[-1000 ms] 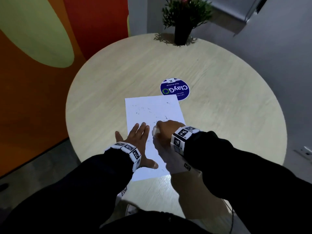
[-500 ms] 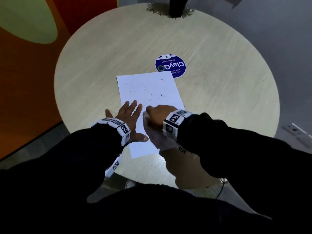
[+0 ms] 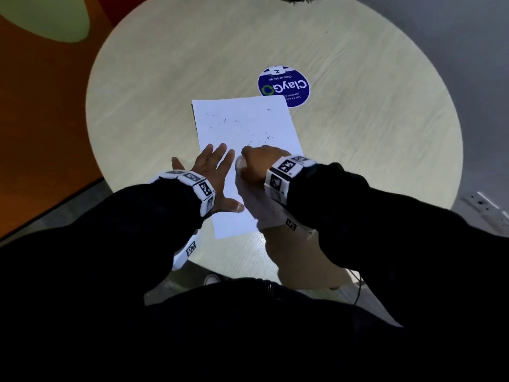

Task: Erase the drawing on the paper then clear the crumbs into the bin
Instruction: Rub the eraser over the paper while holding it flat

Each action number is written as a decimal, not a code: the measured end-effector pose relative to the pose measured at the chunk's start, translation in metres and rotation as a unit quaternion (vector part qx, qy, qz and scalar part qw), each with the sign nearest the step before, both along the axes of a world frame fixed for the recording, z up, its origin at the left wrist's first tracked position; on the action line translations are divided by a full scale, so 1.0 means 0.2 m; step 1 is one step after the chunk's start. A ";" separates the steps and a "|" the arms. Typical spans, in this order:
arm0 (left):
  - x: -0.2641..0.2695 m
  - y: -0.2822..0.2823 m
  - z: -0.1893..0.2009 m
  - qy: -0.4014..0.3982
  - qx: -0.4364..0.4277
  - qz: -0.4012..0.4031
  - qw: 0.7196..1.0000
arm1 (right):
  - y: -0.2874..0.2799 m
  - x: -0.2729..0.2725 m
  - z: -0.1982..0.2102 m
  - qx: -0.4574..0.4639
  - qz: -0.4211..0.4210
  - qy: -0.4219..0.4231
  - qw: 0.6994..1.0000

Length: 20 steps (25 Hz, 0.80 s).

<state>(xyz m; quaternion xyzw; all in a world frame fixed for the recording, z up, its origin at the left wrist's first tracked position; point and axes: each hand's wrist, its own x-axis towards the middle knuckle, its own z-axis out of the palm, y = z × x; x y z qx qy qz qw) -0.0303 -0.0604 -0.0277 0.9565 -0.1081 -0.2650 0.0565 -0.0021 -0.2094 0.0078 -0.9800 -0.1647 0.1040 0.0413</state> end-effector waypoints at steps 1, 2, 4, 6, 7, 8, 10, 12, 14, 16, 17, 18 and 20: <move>0.00 0.00 0.00 -0.001 0.001 0.000 1.000 | -0.01 -0.07 -0.01 -0.004 0.001 -0.034 0.999; 0.01 0.01 -0.01 -0.002 0.002 0.001 1.000 | -0.01 -0.16 -0.01 -0.035 0.004 -0.071 0.997; 0.01 0.00 -0.01 -0.001 0.001 0.001 1.000 | -0.02 -0.24 0.01 -0.033 0.027 -0.022 0.999; 0.00 0.00 -0.02 -0.009 -0.003 0.005 1.000 | -0.01 -0.15 0.01 -0.058 0.021 -0.023 0.998; 0.00 0.00 -0.02 -0.012 -0.004 0.005 1.000 | -0.01 -0.03 0.03 -0.040 0.013 0.004 0.999; 0.00 0.00 -0.02 -0.016 -0.004 0.006 1.000 | 0.00 0.05 0.05 -0.021 0.013 0.059 0.998; 0.00 -0.01 -0.02 -0.023 -0.004 0.009 1.000 | -0.01 0.03 0.01 -0.007 0.036 0.059 0.998; 0.00 0.00 -0.02 -0.023 -0.005 0.011 1.000 | -0.03 -0.19 -0.01 -0.027 0.045 -0.009 0.999; 0.00 0.01 -0.03 -0.015 -0.001 0.006 1.000 | -0.06 -0.22 0.01 -0.021 0.048 0.023 0.998; 0.00 0.01 -0.04 -0.015 -0.002 0.003 1.000 | -0.05 -0.05 0.02 -0.033 0.058 0.018 0.998; 0.01 0.01 -0.05 -0.016 -0.003 0.004 1.000 | -0.05 0.04 0.05 -0.025 0.051 0.043 0.997; 0.01 0.01 -0.05 -0.018 -0.005 0.006 1.000 | -0.04 0.08 0.04 -0.014 0.050 0.058 0.997; 0.01 0.01 -0.05 -0.020 -0.011 0.008 1.000 | -0.04 -0.05 -0.01 -0.017 0.058 0.007 0.998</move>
